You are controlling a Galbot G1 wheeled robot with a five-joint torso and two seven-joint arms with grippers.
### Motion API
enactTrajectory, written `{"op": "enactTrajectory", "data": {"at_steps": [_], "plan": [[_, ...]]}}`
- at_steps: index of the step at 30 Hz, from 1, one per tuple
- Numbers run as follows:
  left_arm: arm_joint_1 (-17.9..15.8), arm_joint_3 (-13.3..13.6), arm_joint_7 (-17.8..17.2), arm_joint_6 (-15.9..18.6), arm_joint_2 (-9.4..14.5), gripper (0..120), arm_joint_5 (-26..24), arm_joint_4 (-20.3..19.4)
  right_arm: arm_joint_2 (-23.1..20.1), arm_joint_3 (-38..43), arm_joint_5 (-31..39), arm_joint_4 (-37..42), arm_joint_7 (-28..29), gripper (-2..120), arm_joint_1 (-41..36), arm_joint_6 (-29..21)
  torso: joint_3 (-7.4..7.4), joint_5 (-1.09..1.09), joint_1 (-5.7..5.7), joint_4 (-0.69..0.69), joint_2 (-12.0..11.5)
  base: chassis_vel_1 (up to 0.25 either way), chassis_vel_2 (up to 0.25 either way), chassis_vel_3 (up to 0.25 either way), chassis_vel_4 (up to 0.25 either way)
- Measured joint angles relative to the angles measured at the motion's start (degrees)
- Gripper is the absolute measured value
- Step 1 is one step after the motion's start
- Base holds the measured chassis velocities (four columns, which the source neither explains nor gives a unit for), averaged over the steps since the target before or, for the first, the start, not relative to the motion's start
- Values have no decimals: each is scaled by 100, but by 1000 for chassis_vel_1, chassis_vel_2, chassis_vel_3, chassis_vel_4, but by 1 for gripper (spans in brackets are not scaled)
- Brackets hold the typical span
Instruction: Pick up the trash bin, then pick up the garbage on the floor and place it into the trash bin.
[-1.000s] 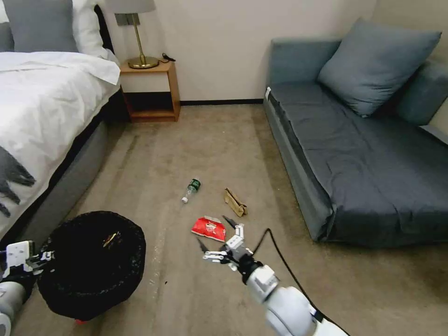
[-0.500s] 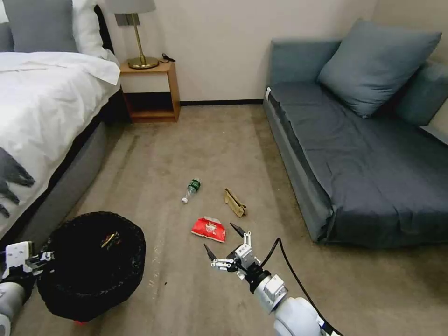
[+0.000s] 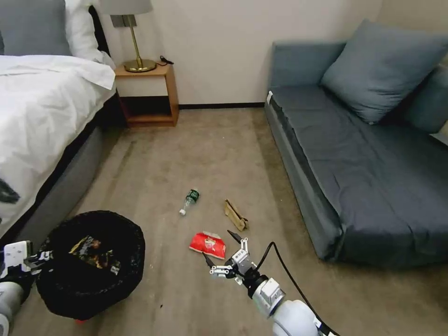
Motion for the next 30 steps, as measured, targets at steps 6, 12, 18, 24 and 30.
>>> {"op": "enactTrajectory", "data": {"at_steps": [6, 12, 18, 24, 30], "plan": [[9, -26, 2, 1, 4, 6, -16, 27, -7, -73, -6, -113, -29, 100, 60, -85, 0, 0, 0, 0, 0, -99, 87, 93, -93], [13, -65, 4, 2, 25, 6, -40, 73, -13, -191, -3, -279, -49, 100, 141, -160, 0, 0, 0, 0, 0, -128, 129, 124, -125], [24, -71, 5, 3, 44, 6, -42, 103, -8, -333, 49, -529, -71, 100, 291, -283, 0, 0, 0, 0, -1, -120, 116, 112, -130], [45, -71, 5, 3, 45, 6, -40, 115, -41, -444, 19, -684, -159, 100, 474, -680, 0, 0, 0, 0, -1, -113, 127, 132, -130], [74, -74, 6, 3, 47, 6, -33, 135, -94, -696, 110, -1069, -515, 100, 917, -1578, 0, 0, 1, -1, -1, -72, 57, 71, -50]]}}
